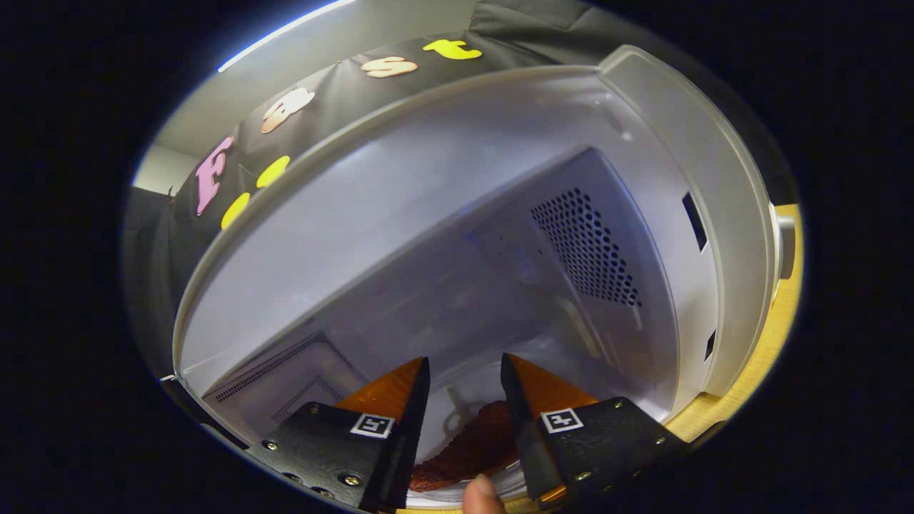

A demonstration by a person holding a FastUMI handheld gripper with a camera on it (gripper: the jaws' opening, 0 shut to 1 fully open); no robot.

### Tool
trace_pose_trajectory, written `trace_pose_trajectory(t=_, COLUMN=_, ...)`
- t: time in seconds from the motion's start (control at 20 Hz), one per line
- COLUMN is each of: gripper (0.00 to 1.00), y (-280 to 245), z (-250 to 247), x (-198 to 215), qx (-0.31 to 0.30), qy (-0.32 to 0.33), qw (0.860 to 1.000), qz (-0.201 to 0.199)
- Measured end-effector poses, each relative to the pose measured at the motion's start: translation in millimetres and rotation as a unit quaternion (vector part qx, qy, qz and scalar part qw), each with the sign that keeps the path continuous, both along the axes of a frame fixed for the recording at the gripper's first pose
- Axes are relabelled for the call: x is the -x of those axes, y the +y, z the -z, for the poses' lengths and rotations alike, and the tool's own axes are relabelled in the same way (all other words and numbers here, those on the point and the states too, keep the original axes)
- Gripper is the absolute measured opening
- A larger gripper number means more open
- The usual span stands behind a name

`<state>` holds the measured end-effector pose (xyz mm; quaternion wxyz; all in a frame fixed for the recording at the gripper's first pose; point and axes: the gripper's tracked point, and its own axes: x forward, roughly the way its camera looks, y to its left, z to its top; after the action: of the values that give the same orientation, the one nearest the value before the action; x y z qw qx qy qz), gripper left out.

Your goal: Open the microwave, put the food inside, and close the microwave door.

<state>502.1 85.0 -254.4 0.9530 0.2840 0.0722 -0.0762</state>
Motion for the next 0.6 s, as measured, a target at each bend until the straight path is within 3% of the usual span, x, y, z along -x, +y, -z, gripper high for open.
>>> trace_pose_trajectory(t=0.15, gripper=0.84, y=18.9, z=-6.5, x=30.4, qx=0.010, qy=0.019, qw=0.998, qz=-0.060)
trace_pose_trajectory(t=0.4, gripper=0.86, y=46.2, z=-36.7, x=117.4, qx=-0.050, qy=0.032, qw=0.984, qz=-0.169)
trace_pose_trajectory(t=0.6, gripper=0.87, y=64.4, z=-81.8, x=205.4, qx=-0.028, qy=0.011, qw=0.967, qz=-0.252)
